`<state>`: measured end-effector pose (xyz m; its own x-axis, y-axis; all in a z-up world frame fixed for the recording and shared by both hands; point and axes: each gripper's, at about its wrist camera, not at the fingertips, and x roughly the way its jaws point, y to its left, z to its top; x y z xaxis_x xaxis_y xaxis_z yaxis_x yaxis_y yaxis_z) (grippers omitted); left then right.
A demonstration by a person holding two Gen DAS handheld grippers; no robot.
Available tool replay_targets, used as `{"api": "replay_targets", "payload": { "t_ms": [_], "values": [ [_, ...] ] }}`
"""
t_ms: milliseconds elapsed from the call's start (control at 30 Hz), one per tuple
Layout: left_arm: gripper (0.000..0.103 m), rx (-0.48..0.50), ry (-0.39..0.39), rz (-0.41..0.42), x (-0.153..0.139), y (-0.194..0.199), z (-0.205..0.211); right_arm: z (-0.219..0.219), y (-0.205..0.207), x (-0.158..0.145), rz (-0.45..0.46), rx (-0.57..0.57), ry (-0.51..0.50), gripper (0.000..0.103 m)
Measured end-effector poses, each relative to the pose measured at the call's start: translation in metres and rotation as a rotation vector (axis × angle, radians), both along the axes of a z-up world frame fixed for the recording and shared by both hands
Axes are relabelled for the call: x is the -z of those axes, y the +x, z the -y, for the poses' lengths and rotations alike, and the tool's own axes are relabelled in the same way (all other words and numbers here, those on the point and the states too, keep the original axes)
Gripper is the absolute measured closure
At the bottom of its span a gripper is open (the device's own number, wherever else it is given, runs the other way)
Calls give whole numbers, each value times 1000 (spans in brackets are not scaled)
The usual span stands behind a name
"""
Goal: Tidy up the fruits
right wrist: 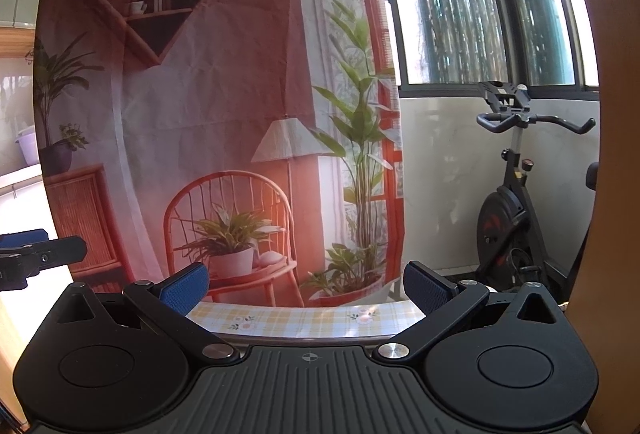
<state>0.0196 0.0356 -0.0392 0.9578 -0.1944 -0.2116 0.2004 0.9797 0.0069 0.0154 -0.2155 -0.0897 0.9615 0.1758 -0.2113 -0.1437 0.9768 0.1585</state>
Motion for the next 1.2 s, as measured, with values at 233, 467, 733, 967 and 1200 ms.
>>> {"api": "replay_targets", "payload": {
  "t_ms": [233,467,733,967,1200],
  "values": [
    [0,12,9,-2,1,0,1,1,1,0,-3,4,5,0],
    [0,12,8,-6,1,1,0,2,1,2,-8,4,8,0],
    [0,13,8,-4,0,1,0,1,1,2,-8,5,9,0],
    [0,14,7,-6,0,0,0,1,1,2,-8,4,9,0],
    [0,14,6,-6,0,0,0,1,1,2,-8,4,9,0]
  ]
}}
